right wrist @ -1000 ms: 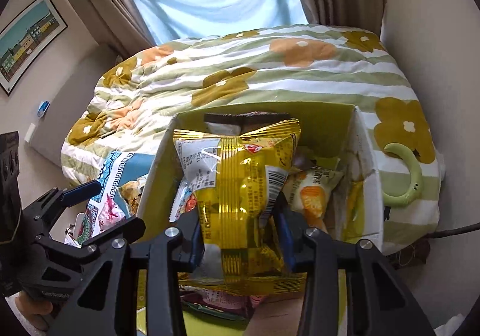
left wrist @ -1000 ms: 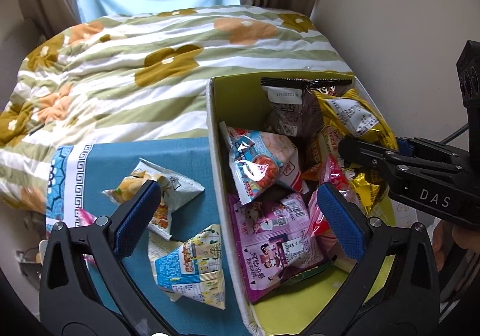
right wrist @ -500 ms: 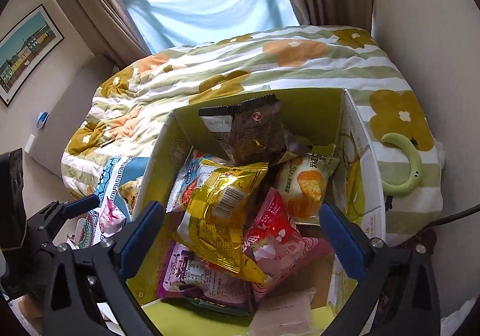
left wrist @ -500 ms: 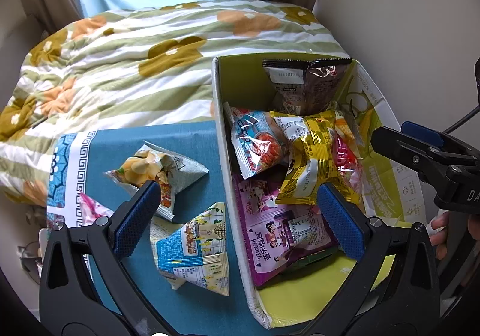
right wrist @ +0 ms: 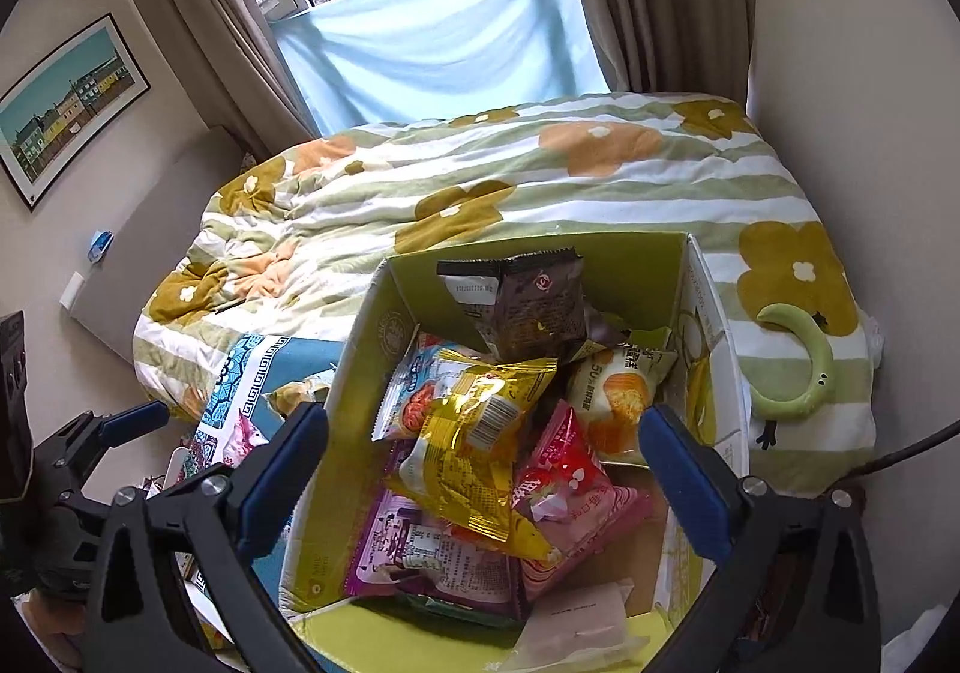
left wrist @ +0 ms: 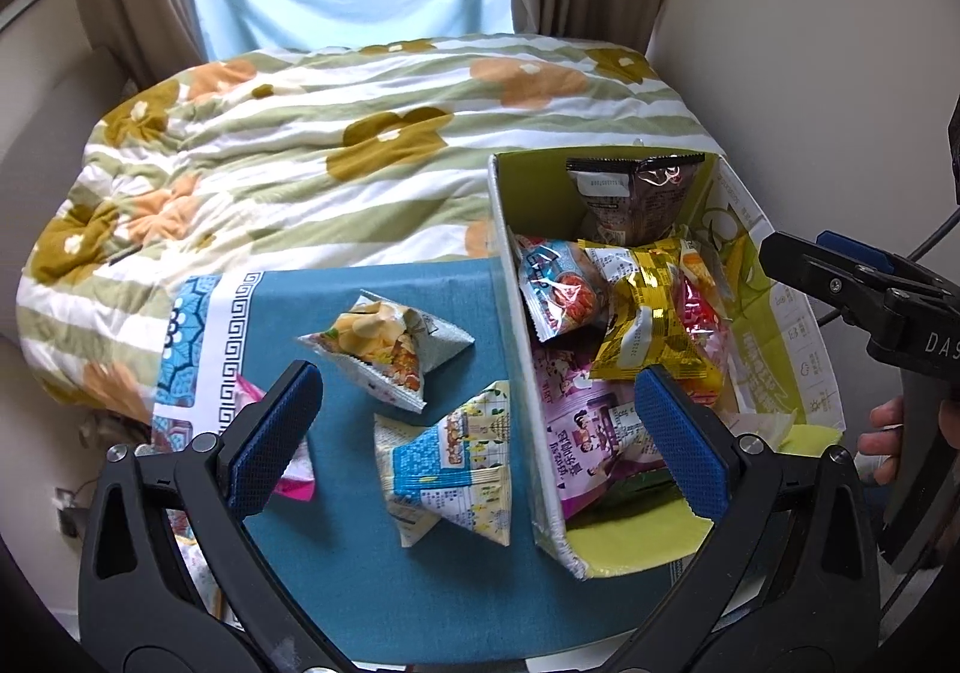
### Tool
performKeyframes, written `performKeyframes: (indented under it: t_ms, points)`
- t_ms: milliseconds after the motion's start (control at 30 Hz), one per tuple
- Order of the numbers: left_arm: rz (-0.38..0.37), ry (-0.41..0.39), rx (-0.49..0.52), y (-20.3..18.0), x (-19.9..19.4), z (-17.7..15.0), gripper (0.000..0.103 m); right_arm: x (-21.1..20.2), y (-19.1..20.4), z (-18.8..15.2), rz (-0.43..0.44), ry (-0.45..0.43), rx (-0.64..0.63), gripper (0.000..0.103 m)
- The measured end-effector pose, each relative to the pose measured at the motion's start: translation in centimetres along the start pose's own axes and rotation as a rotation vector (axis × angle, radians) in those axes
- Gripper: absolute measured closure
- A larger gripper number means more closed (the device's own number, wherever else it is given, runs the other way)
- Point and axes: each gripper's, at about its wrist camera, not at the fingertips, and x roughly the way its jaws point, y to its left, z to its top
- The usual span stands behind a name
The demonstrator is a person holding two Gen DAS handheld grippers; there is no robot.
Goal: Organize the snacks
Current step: 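Withdraw both tools and move the left tool to the white TATRL bag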
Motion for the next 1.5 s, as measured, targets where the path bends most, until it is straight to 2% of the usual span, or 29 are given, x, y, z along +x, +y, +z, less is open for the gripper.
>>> performKeyframes:
  t_ms: [200,400,567,733,933,1067,1300,1500]
  points:
    - [0.004,-0.031,0.006,4.1,-3.0,-2.0,0.000,-1.6,3.6,-1.2,-0.031,-0.042,-0.012,0.000]
    - [0.028,-0.027,0.031,9.5,-5.8,-5.2,0.000,-2.8,9.2,-3.0,-0.043,-0.094,-0.017,0.000]
    - [0.050,-0.014,0.023,14.5,-7.4,-8.6,0.000,-2.7,14.2,-5.1,-0.020,-0.072,-0.003,0.000]
    - [0.068,0.009,0.010,18.8,-8.0,-12.0,0.000,-2.0,19.0,-7.6,-0.035,-0.062,-0.025,0.000]
    - [0.066,0.042,-0.017,22.7,-7.3,-15.9,0.000,-0.4,23.1,-10.3,-0.048,-0.047,-0.045,0.000]
    - [0.067,0.064,-0.034,24.4,-5.9,-18.0,0.000,1.6,24.8,-11.4,-0.043,-0.007,-0.049,0.000]
    - [0.131,0.054,-0.070,26.3,-2.8,-20.7,0.000,6.2,26.9,-12.7,-0.022,0.063,-0.089,0.000]
    - [0.168,0.068,-0.102,27.0,0.5,-22.5,0.000,10.8,27.3,-13.3,-0.003,0.118,-0.130,0.000]
